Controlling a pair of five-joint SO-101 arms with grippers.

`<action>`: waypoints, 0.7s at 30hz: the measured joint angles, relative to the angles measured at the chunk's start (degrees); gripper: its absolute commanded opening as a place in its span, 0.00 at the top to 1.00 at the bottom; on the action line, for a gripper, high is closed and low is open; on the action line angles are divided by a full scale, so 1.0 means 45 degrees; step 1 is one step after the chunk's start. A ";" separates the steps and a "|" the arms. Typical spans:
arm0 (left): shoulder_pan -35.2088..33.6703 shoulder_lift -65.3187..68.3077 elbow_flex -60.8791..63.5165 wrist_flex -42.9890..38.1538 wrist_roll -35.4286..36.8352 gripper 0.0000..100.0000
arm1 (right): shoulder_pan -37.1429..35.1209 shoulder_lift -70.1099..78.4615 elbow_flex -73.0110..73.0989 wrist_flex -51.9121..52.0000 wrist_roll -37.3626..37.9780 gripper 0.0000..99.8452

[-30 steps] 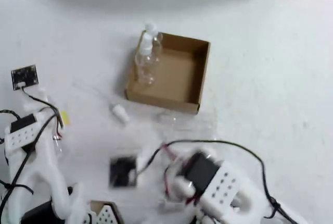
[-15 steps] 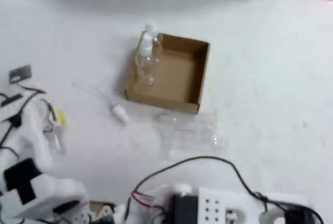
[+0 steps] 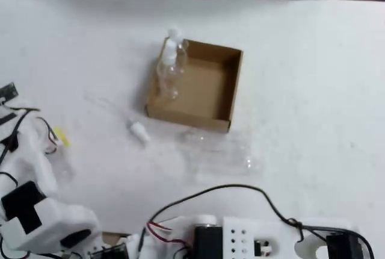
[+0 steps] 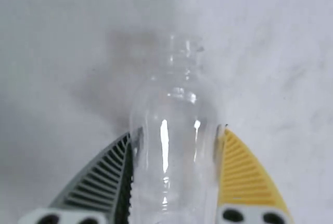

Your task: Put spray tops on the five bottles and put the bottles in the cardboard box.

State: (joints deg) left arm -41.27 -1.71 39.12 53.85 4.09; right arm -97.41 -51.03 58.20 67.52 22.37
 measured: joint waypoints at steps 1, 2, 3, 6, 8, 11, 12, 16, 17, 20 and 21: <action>-0.0020 0.0059 0.0000 0.0000 0.0020 0.89 | -0.0078 0.0352 -0.0020 -0.0117 0.0000 0.93; -0.0039 0.0098 0.0000 -0.0020 0.0039 0.89 | -0.0078 0.0762 -0.0020 -0.0234 0.0000 0.91; -0.0059 0.0098 0.0000 -0.0020 0.0039 0.89 | -0.0078 0.1231 0.0000 -0.0391 0.0000 0.89; -0.0137 0.0117 0.0000 -0.0156 0.0039 0.89 | -0.0078 0.3067 -0.0078 -0.0879 0.0039 0.91; -0.0137 0.0117 0.0000 -0.0176 0.0039 0.89 | -0.0078 0.4611 -0.0606 -0.1074 0.0039 0.97; -0.0137 0.0117 0.0000 -0.0176 0.0039 0.89 | -0.0098 0.5998 -0.1211 -0.0918 0.0020 0.97; -0.0137 0.0117 0.0000 -0.0195 0.0039 0.89 | -0.0098 0.6193 -0.1309 -0.0918 0.0020 0.97; -0.0137 0.0117 0.0000 -0.0195 0.0039 0.89 | -0.0098 0.6232 -0.1387 -0.0781 0.0020 0.98; -0.0137 0.0117 0.0000 -0.0195 0.0039 0.89 | -0.0098 0.6134 -0.1407 -0.0781 0.0020 0.98; -0.0137 0.0117 0.0000 -0.0195 0.0039 0.89 | -0.0098 0.5919 -0.1407 -0.0742 -0.0020 0.98; -0.0137 0.0117 0.0000 -0.0195 0.0039 0.89 | -0.0098 0.5880 -0.1407 -0.0645 -0.0020 0.98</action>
State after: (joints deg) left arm -41.89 -1.19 39.12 52.97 4.26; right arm -97.85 -24.57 51.87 64.62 22.29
